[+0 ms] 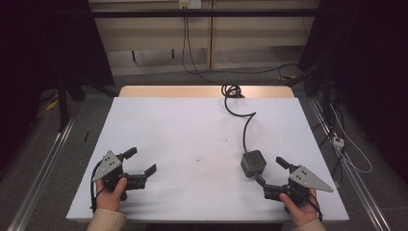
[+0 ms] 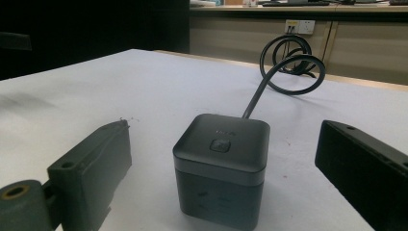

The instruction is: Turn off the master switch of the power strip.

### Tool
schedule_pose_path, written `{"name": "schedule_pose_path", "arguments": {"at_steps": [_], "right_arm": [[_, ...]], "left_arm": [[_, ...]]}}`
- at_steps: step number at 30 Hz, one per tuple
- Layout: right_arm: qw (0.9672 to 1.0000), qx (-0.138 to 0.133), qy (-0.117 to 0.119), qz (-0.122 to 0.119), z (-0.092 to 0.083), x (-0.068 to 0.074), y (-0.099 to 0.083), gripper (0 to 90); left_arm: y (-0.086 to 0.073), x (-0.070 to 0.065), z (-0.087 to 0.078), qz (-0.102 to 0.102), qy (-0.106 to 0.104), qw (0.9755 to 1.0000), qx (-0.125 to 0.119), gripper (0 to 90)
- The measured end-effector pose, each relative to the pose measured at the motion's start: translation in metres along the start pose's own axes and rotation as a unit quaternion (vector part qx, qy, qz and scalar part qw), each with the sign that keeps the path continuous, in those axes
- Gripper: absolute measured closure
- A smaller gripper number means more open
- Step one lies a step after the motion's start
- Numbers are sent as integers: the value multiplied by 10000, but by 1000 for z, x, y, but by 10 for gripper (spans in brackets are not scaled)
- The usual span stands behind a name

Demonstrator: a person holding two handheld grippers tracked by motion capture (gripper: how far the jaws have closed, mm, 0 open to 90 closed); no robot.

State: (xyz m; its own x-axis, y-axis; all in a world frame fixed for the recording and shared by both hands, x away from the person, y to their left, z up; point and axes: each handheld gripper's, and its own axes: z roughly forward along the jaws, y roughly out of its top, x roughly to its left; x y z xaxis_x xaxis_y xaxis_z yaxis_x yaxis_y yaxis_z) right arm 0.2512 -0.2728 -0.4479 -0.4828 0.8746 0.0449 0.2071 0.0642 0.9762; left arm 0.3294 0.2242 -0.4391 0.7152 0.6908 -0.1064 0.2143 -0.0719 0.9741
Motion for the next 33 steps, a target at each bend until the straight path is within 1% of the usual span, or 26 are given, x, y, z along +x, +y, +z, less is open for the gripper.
{"name": "schedule_pose_path", "arguments": {"at_steps": [3,12,15,21,27,29,33], "right_arm": [[10000,-6,-6,6,0,0,0,52],[10000,17,20,-26,1,0,1,53],[10000,20,27,5,2,0,1,53],[10000,37,35,-39,3,1,1,53],[9999,80,4,-73,3,0,2,60],[9999,86,-5,-87,3,0,3,66],[9999,90,-27,-94,4,1,5,74]], "left_arm": [[-1,0,1,-42,-7,10000,1,20],[-1,0,1,-2,-6,10000,20,20],[-1,1,0,6,2,10000,11,20],[0,1,-1,10,-5,10000,2,20],[0,2,0,42,-17,10000,16,20],[-1,2,0,11,-14,10000,1,21],[-1,2,0,13,-10,10000,-9,20]]}}
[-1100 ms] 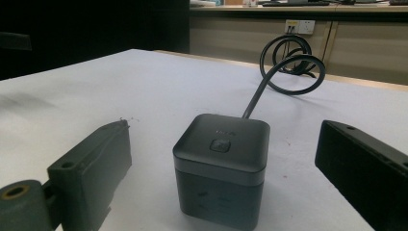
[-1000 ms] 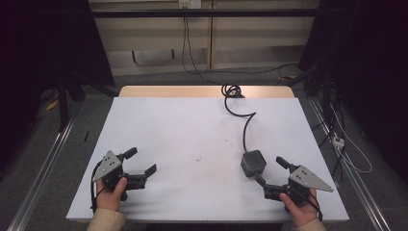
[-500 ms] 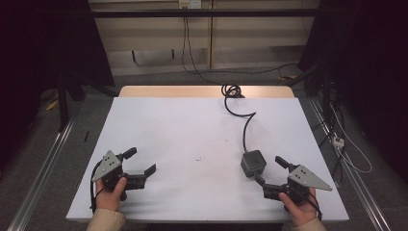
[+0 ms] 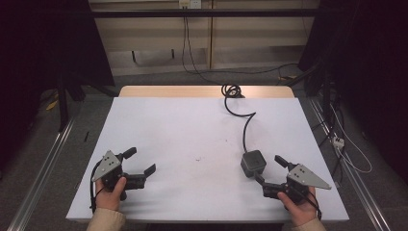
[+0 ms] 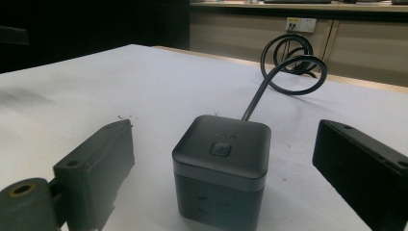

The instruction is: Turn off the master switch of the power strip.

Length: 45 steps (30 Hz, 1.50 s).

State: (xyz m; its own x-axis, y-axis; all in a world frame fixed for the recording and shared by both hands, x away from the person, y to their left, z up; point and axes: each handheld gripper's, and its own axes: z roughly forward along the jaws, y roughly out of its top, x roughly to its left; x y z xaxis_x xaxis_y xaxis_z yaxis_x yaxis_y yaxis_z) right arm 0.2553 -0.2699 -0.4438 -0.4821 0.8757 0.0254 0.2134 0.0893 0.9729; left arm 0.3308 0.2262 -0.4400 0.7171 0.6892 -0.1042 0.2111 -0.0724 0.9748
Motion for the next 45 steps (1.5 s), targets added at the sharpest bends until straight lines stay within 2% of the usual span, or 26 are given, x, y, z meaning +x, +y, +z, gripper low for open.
{"name": "schedule_pose_path", "arguments": {"at_steps": [11,27,34,45], "right_arm": [[9999,-9,-111,6,2,-4,6,99],[10000,24,-46,-56,9,-4,13,183],[9999,87,10,-62,12,-2,15,282],[9998,139,94,75,14,-3,17,347]], "left_arm": [[0,-1,1,17,-21,10000,22,21],[0,-1,1,20,-29,10000,7,23],[0,-1,1,6,-18,10000,-18,25],[1,-2,0,-3,-15,10000,-53,26]]}}
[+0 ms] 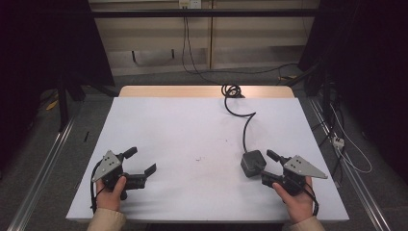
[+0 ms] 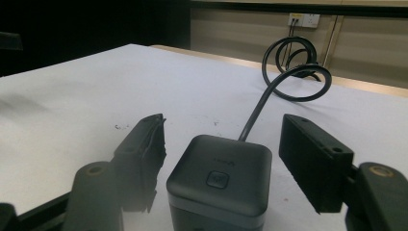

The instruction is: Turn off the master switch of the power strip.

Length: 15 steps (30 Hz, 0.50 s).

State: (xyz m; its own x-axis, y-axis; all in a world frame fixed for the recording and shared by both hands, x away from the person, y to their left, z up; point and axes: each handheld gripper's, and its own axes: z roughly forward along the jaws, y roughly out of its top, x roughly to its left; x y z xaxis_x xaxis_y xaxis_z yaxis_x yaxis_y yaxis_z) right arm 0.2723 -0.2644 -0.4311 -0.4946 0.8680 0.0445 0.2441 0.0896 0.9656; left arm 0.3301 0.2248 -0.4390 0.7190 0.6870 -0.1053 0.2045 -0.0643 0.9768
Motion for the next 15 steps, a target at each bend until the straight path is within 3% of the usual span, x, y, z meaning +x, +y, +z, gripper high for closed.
{"name": "schedule_pose_path", "arguments": {"at_steps": [15], "right_arm": [[9997,132,220,22,3,0,2,476]], "left_arm": [[0,0,1,15,-41,10000,28,26]]}}
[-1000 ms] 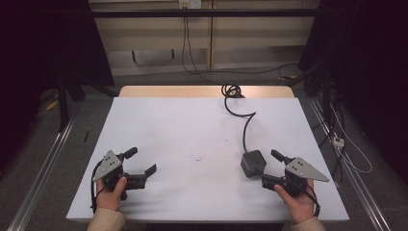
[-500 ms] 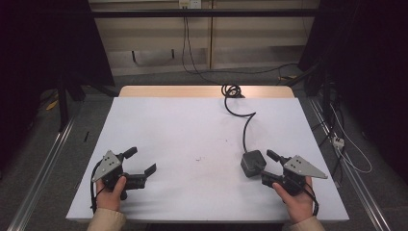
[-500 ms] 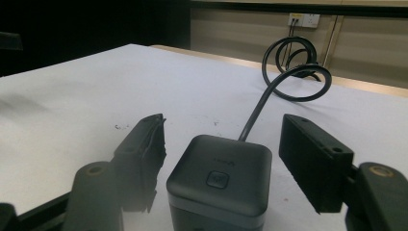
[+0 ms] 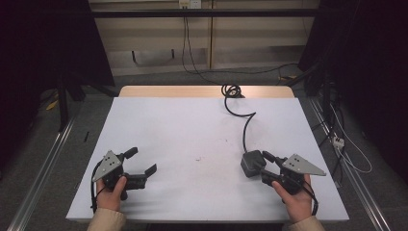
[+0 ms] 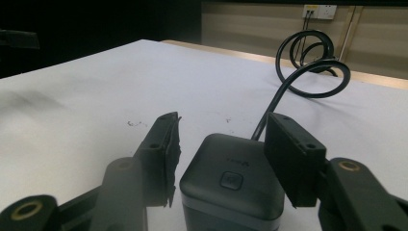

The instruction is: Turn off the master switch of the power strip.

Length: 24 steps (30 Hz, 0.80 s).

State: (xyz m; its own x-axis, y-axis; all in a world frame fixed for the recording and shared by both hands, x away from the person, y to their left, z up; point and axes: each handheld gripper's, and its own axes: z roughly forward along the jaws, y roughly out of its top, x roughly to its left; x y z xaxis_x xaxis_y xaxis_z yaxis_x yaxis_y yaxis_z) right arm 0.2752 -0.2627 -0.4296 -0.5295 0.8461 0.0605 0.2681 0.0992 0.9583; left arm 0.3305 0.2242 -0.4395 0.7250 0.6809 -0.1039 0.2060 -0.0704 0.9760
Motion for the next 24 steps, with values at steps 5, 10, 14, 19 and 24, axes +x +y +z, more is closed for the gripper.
{"name": "schedule_pose_path", "arguments": {"at_steps": [5,10,14,19,24], "right_arm": [[10000,14,72,-5,0,0,1,559],[9998,47,187,-19,2,-1,1,626],[9998,53,212,-11,2,-1,2,640],[9997,35,223,10,2,-3,3,645],[9996,26,258,75,2,-4,3,659]], "left_arm": [[0,0,0,-3,-7,10000,-8,26],[0,0,0,3,-10,10000,-2,26],[0,-1,1,2,-30,10000,-5,26],[0,-1,1,2,-26,10000,0,26],[0,-1,1,3,-30,10000,-1,26]]}}
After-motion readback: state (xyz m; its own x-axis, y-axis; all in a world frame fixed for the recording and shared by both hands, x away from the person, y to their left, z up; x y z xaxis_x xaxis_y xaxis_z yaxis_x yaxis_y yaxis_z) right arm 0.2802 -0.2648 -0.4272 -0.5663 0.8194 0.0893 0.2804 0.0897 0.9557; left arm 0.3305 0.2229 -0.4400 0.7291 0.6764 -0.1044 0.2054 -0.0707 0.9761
